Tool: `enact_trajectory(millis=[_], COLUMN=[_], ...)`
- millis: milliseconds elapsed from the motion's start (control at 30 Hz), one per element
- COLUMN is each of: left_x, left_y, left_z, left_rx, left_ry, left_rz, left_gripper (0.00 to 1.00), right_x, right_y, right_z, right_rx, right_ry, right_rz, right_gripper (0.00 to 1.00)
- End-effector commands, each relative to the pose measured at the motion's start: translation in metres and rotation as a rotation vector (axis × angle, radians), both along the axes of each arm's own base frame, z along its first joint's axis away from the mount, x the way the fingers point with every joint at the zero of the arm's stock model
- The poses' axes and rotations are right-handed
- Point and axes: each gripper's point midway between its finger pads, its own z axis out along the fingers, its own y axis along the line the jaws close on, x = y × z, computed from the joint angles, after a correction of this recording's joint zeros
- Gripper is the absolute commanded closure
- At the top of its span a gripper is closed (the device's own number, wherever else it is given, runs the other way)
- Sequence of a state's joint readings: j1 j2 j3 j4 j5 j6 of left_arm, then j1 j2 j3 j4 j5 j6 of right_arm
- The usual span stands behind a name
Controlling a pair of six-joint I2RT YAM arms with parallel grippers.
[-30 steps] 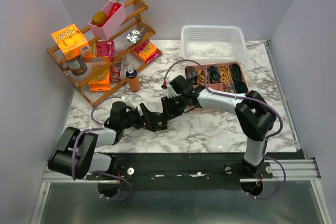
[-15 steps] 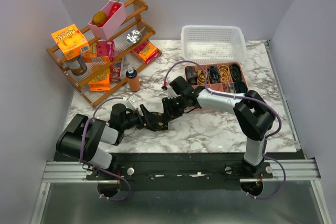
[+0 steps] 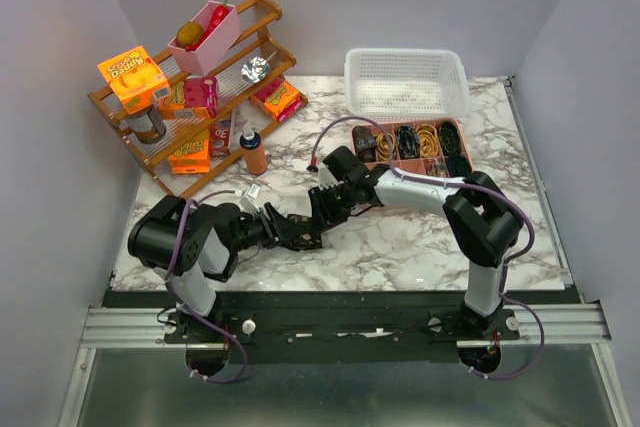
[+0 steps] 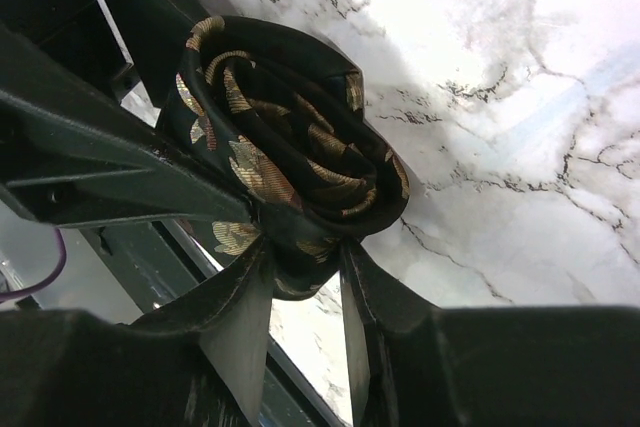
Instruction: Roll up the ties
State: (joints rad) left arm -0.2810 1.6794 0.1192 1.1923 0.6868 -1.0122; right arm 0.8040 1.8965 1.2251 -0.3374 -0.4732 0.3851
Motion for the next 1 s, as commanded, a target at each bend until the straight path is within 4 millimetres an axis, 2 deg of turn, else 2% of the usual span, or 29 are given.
enact_trajectory(millis=[0,167,300,433,500,533,633,800,967], left_x=[-0.013,-0.01,0.0,0.011,0.021,0.022,0.033,0.047,0.054], left_y=[-0.012,-0.011,-0.01,-0.011,-0.013,-0.013,-0.015,-0.017,-0.019], left_z=[0.024,0.031,0.038,0.053,0.066,0.07,0.089,0.127,0.155], left_rx=[-0.114,-0.115,-0.088,-0.061,-0.057,-0.05,-0.037,-0.049,-0.076], left_ry=[-0.046,-0.077,-0.109,-0.142,-0.173,-0.171,-0.218,-0.298,-0.352], left_rz=[-0.079,-0.062,-0.042,-0.033,-0.032,-0.032,-0.032,-0.024,-0.016], left_gripper=[0.45,0.46,0.46,0.45,0.44,0.44,0.43,0.42,0.42], right_x=[0.001,0.012,0.026,0.04,0.047,0.051,0.061,0.071,0.059], right_y=[0.0,-0.005,-0.011,-0.016,-0.021,-0.021,-0.027,-0.041,-0.049], right_z=[-0.013,0.007,0.037,0.076,0.089,0.099,0.126,0.163,0.199], right_rx=[-0.011,-0.01,0.023,0.076,0.093,0.11,0.153,0.289,0.489], right_ry=[-0.041,-0.124,-0.198,-0.277,-0.302,-0.322,-0.372,-0.359,-0.329], right_rz=[0.027,0.0,-0.035,-0.061,-0.078,-0.082,-0.102,-0.085,0.016], right_gripper=[0.6,0.59,0.55,0.33,0.27,0.17,0.02,0.0,0.0])
